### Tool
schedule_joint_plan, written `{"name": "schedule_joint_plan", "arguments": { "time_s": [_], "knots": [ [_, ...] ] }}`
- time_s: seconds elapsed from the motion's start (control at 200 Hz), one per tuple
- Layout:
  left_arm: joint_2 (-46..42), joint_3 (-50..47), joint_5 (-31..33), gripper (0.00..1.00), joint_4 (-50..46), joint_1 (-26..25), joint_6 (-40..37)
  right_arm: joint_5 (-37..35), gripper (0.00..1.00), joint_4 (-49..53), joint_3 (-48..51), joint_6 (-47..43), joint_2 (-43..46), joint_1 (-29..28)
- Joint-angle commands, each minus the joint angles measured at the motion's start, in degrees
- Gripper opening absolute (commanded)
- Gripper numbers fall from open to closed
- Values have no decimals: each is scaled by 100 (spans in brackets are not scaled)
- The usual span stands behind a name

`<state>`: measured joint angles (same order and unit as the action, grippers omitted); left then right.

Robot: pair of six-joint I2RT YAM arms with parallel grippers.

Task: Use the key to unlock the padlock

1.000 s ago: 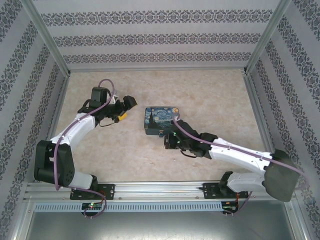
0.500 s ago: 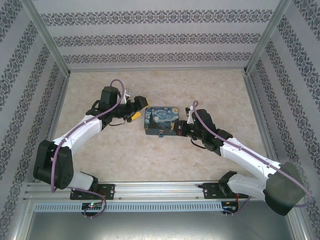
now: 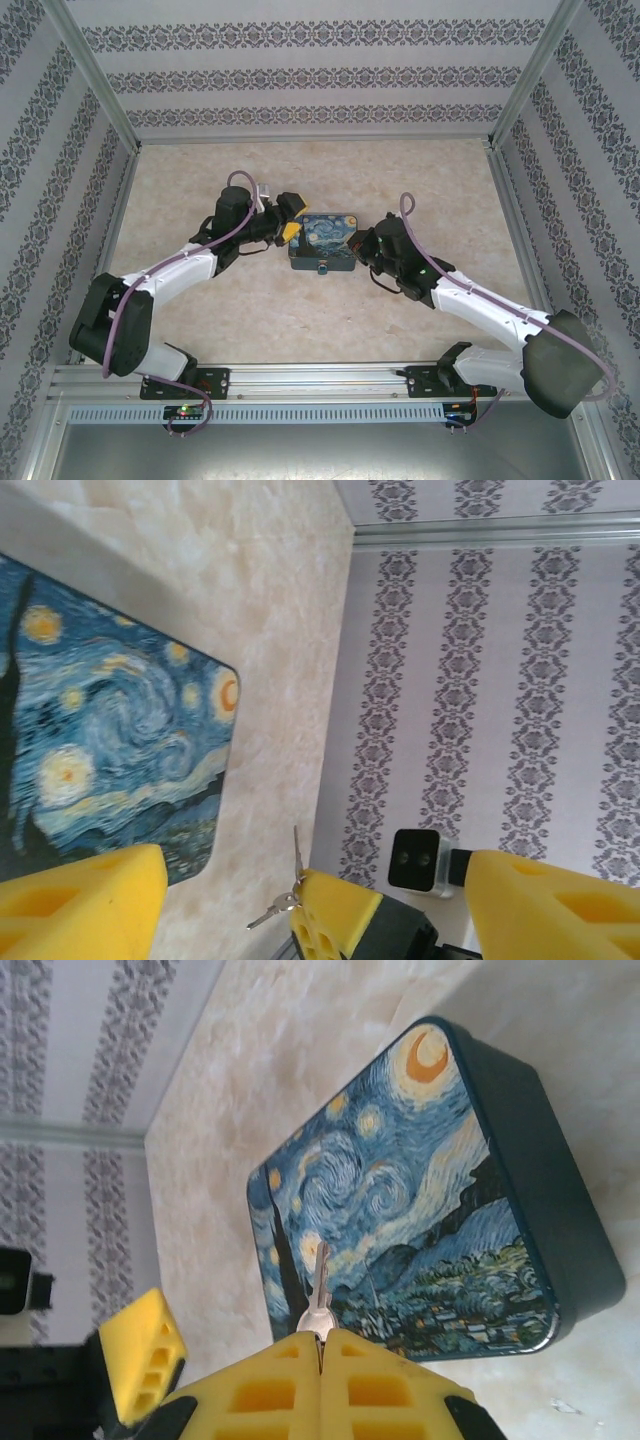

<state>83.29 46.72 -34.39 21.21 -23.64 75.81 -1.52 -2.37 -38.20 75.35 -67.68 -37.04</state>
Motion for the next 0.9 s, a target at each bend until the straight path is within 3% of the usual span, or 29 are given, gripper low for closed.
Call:
{"name": "schedule_joint_plan", "arguments": {
  "time_s": [0.0,0.375,0.575,0.894],
  "knots": [
    [187,-6,173,72,950,-160,310,-743,0,-53,-243,1151,-50,-116],
    [966,61,424,60,2125,-674,388,-1211,0,-30,-900,2238,-538,-194],
    [1242,70,638,51,2804,-765,584,-1247,0,-90,-1100,2465,-827,-224],
    [1529,167,790,42,3078,-877,670,-1275,0,-184,-1173,2571,-984,-249]
  ]
}}
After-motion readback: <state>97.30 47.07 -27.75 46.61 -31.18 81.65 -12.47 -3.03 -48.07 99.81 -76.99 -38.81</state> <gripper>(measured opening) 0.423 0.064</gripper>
